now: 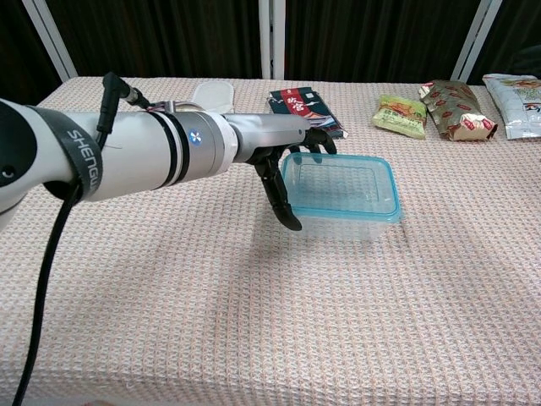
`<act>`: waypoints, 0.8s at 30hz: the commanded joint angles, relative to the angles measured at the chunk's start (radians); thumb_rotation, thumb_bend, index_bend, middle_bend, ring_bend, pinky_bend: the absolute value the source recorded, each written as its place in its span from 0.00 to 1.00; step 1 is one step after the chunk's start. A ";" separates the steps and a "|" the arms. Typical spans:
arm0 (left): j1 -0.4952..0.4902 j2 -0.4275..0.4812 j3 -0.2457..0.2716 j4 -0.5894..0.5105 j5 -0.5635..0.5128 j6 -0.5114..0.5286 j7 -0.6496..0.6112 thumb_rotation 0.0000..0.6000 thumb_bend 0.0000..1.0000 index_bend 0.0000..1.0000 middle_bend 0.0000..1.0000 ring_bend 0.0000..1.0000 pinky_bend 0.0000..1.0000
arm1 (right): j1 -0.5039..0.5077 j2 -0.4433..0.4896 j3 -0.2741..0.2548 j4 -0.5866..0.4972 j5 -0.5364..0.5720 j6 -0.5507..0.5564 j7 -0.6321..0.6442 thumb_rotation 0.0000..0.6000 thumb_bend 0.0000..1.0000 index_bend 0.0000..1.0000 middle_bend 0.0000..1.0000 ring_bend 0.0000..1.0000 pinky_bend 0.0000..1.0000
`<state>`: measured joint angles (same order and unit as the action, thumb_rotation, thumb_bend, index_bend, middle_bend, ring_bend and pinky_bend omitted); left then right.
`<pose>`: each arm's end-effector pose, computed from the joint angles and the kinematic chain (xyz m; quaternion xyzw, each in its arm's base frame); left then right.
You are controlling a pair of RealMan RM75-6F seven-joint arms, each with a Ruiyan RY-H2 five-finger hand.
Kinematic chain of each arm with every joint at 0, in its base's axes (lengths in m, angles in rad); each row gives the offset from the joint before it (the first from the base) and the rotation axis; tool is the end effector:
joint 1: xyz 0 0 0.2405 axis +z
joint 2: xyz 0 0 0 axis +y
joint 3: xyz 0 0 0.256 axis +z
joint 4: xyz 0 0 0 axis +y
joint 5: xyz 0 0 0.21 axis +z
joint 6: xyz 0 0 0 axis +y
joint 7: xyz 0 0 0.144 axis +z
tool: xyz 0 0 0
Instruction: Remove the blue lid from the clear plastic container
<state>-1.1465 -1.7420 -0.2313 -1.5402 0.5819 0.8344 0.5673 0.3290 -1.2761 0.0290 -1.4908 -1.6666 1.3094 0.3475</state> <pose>-0.0085 0.3267 -0.0981 -0.7976 -0.4303 -0.3213 0.2747 -0.2576 -0.2418 0.0839 0.6515 -0.4464 0.4914 0.3671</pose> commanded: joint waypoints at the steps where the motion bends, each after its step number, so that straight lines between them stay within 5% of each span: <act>1: -0.001 -0.004 0.014 0.001 0.010 0.011 0.000 1.00 0.00 0.24 0.31 0.20 0.09 | 0.031 -0.119 -0.013 0.084 -0.070 0.016 -0.103 1.00 0.17 0.00 0.00 0.00 0.00; 7: 0.003 -0.005 0.022 0.003 0.019 0.017 -0.019 1.00 0.00 0.24 0.31 0.20 0.09 | 0.052 -0.285 -0.004 0.210 -0.108 0.060 -0.179 1.00 0.03 0.00 0.00 0.00 0.00; 14: 0.000 -0.001 0.029 0.003 0.024 0.016 -0.028 1.00 0.00 0.24 0.31 0.20 0.09 | 0.069 -0.429 0.000 0.375 -0.139 0.134 -0.174 1.00 0.01 0.00 0.00 0.00 0.00; 24: -0.008 -0.004 0.035 0.011 0.020 0.007 -0.038 1.00 0.00 0.24 0.31 0.20 0.09 | 0.092 -0.506 -0.011 0.486 -0.135 0.155 -0.137 1.00 0.01 0.00 0.00 0.00 0.00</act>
<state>-1.1549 -1.7460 -0.1969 -1.5293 0.6022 0.8414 0.5290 0.4181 -1.7759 0.0214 -1.0123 -1.8021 1.4619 0.2060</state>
